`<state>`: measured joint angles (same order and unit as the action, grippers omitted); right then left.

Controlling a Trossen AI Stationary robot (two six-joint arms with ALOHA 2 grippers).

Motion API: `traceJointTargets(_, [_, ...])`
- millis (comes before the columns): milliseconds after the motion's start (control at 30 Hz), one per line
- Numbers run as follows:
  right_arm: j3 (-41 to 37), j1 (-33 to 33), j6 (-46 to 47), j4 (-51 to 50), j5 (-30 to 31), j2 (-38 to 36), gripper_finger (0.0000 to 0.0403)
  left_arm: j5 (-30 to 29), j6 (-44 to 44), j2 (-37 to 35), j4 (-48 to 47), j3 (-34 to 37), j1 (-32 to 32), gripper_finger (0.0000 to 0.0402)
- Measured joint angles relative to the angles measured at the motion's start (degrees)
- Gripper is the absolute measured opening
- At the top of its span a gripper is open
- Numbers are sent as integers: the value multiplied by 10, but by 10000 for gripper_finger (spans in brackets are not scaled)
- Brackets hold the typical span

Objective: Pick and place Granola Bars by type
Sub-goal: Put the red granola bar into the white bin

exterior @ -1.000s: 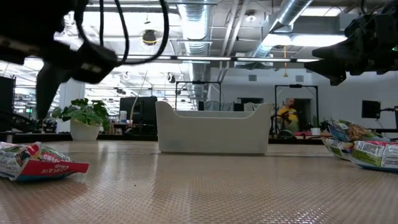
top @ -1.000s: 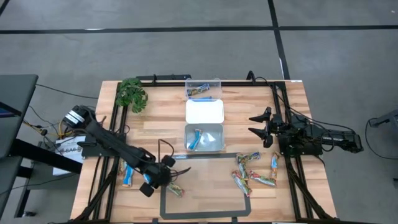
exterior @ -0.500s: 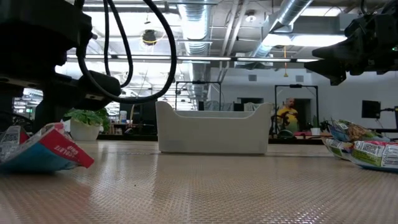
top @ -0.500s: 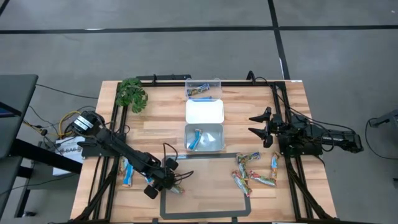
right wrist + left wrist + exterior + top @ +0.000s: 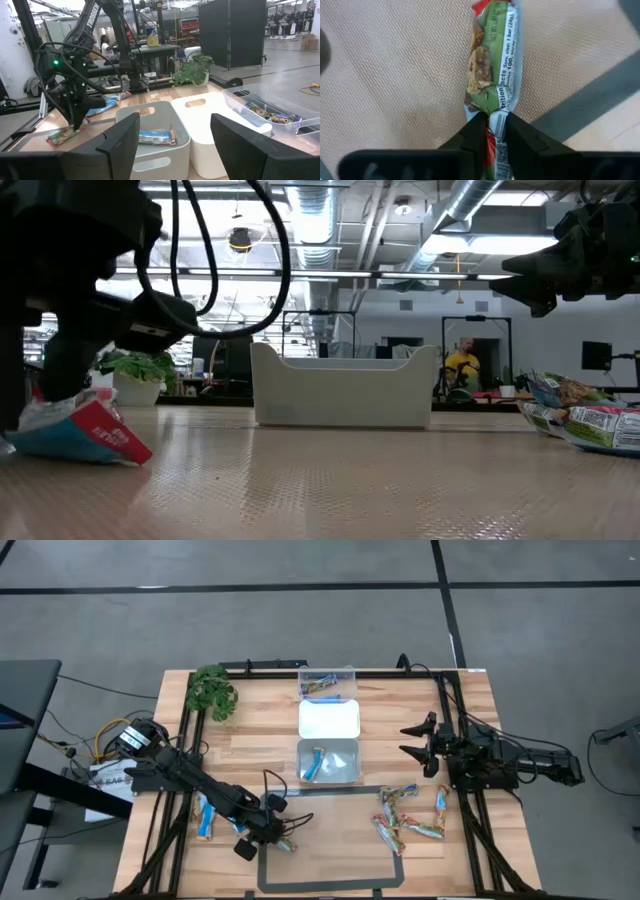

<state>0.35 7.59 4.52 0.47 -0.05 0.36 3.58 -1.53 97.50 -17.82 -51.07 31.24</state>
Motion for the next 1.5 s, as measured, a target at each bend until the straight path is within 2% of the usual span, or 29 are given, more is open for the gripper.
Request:
traceJointTargets(200, [0, 0, 0, 0, 0, 0, 240, -10, 41, -9, 9, -28, -12, 28])
traceJointTargets(600, [0, 0, 0, 1, 0, 0, 240, -30, 52, -31, 98, -123, -77, 28])
traceJointTargets(933, [0, 0, 0, 0, 0, 0, 240, -42, 74, -43, 94, -182, -139, 29])
traceJointTargets(1167, [0, 0, 0, 0, 0, 0, 240, -45, 106, -43, 94, -184, -234, 29])
traceJointTargets(1500, [0, 0, 0, 0, 0, 0, 240, -54, 146, -43, 71, -184, -418, 29])
